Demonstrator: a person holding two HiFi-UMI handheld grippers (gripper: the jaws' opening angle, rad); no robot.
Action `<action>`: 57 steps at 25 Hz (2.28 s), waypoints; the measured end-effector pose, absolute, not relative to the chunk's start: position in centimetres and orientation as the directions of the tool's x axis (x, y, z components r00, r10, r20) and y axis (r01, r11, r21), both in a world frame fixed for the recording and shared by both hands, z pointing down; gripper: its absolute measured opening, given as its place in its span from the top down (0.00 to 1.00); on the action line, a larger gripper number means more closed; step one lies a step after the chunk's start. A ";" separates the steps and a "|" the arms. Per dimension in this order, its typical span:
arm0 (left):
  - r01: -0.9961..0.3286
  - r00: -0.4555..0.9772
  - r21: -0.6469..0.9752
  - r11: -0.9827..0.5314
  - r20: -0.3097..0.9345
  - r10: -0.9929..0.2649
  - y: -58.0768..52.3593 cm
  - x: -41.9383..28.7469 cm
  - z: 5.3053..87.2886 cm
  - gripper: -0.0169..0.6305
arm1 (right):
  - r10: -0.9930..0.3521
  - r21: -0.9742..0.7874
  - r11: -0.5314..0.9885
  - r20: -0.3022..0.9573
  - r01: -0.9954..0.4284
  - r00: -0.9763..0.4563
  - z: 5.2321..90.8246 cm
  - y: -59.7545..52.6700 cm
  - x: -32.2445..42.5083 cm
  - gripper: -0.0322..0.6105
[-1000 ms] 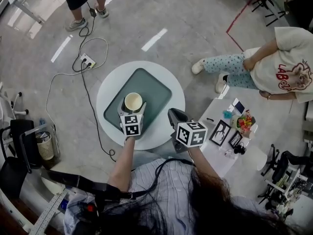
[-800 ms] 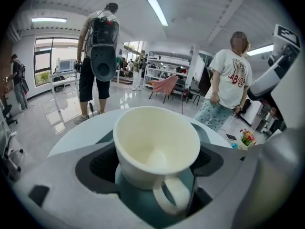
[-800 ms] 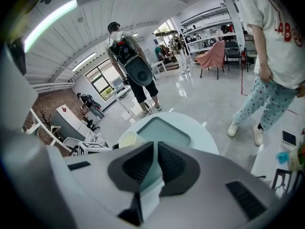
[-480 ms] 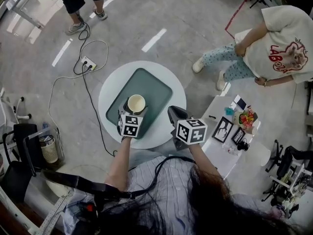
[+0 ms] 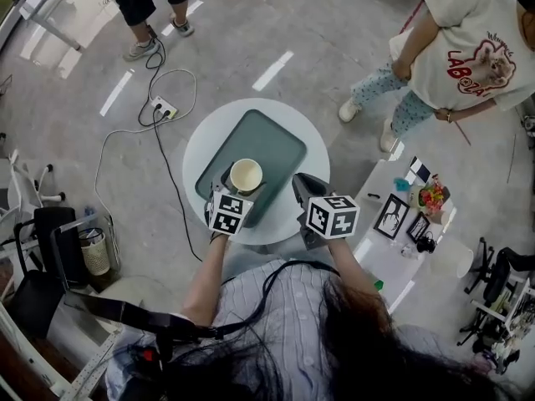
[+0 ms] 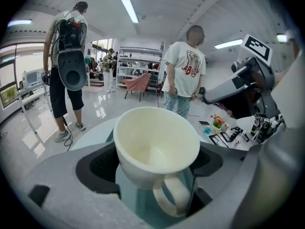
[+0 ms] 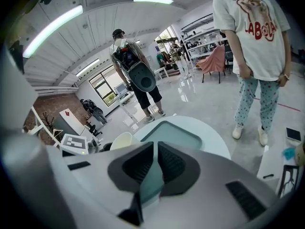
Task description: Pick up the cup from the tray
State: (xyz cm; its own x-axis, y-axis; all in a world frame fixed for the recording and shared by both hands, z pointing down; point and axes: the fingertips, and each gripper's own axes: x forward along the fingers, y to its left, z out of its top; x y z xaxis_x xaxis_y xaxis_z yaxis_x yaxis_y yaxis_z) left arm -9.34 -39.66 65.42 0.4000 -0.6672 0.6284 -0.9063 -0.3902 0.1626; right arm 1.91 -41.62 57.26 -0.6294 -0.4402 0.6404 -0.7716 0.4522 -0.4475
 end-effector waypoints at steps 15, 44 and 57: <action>-0.847 0.503 0.182 -0.500 0.579 -0.642 -34.1 -12.0 57.9 0.29 | -0.515 -0.465 0.408 0.594 -0.786 -0.619 56.2 -34.8 -2.3 0.88; -0.766 0.602 0.200 -0.610 0.554 -0.574 -22.1 -8.6 55.8 0.29 | -0.616 -0.436 0.285 0.599 -0.854 -0.512 55.3 -20.0 2.3 0.88; -0.820 0.548 0.194 -0.539 0.540 -0.639 -14.0 -3.1 54.8 0.29 | -0.597 -0.455 0.361 0.558 -0.814 -0.576 55.1 -11.7 7.6 0.88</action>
